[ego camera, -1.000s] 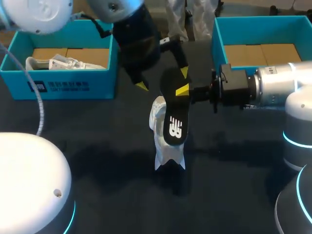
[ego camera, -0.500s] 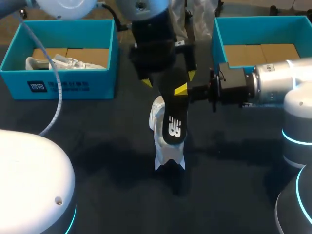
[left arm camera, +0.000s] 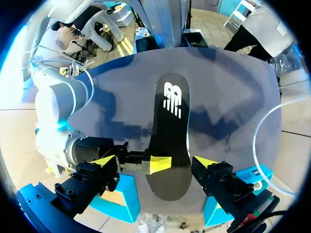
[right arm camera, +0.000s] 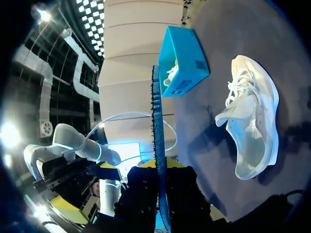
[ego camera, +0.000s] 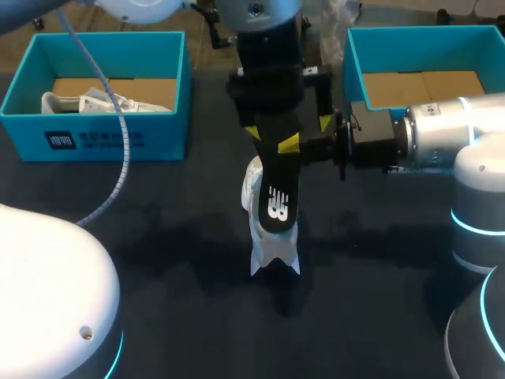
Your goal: Take the shoe out of the shoebox, open the shoe tongue, remove and reinsert the insole, then place the shoe into the shoebox
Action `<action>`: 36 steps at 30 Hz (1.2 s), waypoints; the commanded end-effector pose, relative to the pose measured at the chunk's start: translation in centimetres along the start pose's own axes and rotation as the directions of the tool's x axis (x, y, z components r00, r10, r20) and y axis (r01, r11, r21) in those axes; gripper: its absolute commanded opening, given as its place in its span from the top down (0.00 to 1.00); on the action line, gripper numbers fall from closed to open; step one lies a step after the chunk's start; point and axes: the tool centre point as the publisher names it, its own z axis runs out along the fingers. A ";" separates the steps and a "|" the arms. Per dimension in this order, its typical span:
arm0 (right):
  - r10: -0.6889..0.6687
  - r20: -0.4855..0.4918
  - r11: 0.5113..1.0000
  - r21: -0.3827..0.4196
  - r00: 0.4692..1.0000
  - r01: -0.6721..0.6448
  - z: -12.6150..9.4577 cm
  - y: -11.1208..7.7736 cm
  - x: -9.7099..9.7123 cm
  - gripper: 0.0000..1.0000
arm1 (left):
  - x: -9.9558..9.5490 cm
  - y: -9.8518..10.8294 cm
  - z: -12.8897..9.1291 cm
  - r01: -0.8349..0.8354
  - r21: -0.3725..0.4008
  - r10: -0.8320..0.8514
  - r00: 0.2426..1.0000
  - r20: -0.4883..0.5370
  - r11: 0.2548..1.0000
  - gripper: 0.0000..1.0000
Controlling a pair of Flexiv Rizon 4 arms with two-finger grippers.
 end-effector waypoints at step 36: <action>-0.009 0.003 0.998 -0.057 1.000 0.009 -2.3 -0.1 1.3 1.00 | 4.8 -0.6 -1.7 0.056 -0.049 -0.005 0.707 0.708 0.997 0.00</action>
